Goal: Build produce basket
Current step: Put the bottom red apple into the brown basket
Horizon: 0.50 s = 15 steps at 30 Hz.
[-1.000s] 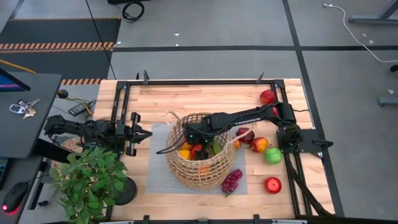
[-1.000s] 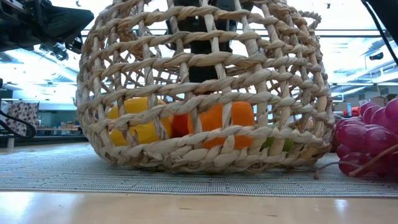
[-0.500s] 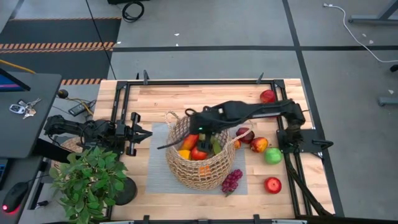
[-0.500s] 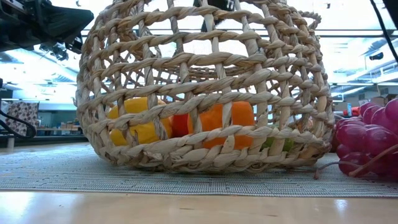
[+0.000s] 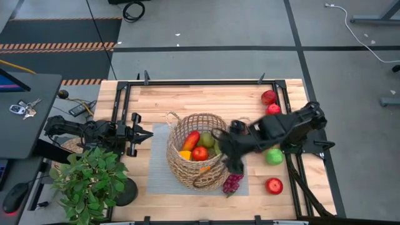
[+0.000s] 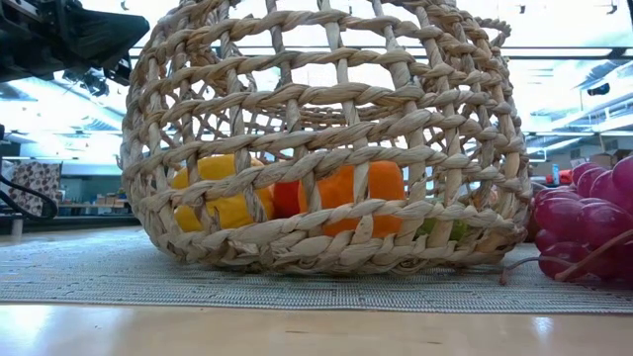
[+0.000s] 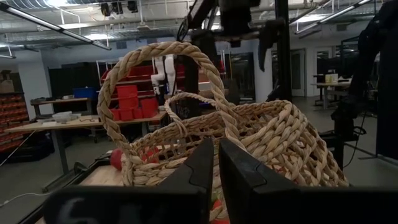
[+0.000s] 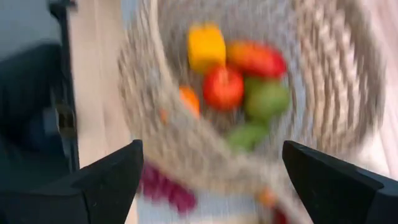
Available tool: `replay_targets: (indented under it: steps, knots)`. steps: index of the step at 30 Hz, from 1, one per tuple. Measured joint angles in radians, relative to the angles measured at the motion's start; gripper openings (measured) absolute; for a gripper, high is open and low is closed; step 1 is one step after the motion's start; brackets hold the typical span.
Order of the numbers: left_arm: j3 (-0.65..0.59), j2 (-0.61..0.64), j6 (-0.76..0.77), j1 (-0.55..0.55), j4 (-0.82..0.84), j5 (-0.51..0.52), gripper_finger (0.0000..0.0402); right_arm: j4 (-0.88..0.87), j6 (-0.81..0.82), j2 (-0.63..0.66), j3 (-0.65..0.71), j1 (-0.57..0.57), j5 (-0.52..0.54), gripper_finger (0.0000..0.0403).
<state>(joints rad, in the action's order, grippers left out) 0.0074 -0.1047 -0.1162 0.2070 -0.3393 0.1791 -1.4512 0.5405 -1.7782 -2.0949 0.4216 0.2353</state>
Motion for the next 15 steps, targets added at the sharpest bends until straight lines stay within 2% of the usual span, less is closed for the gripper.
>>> replay_targets:
  steps: [3,8,11,15]
  knots:
    - [0.000,0.000,0.000,0.000,0.000,0.000,0.0029,-0.118,0.115,-0.002,0.007,0.059,0.004,0.0386]
    - [0.000,0.000,0.000,0.000,0.000,0.000,0.0025,-0.119,0.217,0.012,0.096,0.138,-0.015,0.0386]
    - [0.000,0.000,0.000,0.000,-0.001,0.000,0.0029,-0.119,0.258,0.034,0.191,0.153,-0.019,0.0386]
    - [0.000,0.000,0.000,0.000,-0.001,0.000,0.0034,-0.118,0.309,0.079,0.362,0.153,-0.090,0.0382]
